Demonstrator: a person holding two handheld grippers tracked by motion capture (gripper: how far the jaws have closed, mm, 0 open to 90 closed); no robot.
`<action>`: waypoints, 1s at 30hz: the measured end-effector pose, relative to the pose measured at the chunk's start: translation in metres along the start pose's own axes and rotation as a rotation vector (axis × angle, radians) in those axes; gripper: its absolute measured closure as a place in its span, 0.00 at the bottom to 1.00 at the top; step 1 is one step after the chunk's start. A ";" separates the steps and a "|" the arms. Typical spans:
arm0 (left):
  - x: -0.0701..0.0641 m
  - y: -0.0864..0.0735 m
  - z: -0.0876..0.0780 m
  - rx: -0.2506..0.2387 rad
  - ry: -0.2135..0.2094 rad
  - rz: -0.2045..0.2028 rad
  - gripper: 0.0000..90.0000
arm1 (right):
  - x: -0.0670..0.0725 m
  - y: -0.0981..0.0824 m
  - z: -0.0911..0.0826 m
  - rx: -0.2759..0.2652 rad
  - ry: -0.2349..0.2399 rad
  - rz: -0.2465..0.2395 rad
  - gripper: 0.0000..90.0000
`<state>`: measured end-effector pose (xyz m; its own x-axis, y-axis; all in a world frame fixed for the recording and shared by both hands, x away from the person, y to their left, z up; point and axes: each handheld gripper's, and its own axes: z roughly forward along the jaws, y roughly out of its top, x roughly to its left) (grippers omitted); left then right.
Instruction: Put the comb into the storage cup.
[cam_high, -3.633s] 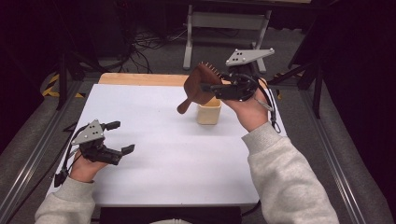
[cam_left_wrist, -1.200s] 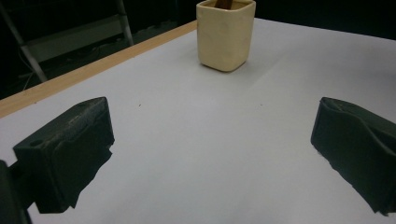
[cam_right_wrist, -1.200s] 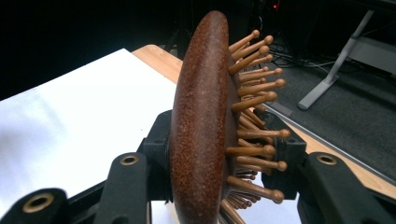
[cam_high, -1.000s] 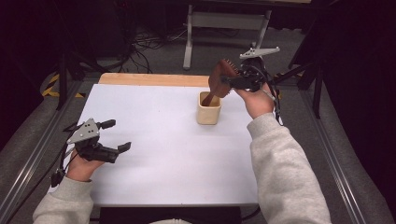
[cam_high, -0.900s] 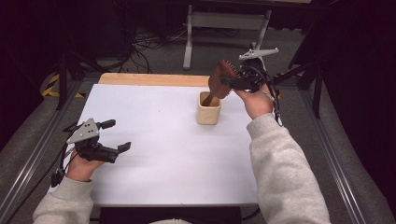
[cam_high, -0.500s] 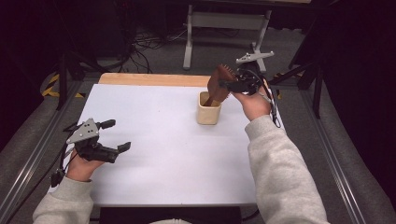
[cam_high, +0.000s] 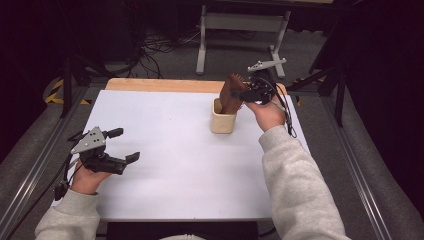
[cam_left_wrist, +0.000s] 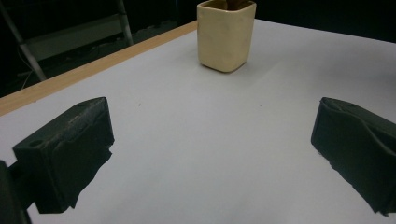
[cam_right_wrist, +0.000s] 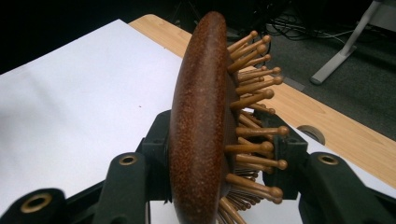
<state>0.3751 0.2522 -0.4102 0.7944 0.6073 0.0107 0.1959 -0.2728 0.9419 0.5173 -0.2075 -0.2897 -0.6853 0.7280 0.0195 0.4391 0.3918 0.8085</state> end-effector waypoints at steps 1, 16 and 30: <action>0.000 0.000 0.000 0.002 0.000 -0.001 0.00 | 0.000 0.000 0.001 0.002 0.000 0.001 0.58; 0.000 0.000 0.001 0.008 -0.004 -0.003 0.00 | -0.005 -0.002 -0.002 -0.088 0.086 0.061 0.27; 0.000 0.000 0.000 0.004 -0.004 -0.005 0.00 | 0.003 0.001 -0.045 -0.271 -0.030 -0.071 0.04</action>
<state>0.3755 0.2521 -0.4102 0.7955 0.6059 0.0049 0.2023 -0.2732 0.9404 0.4895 -0.2297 -0.2624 -0.6899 0.7217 -0.0570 0.2167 0.2810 0.9349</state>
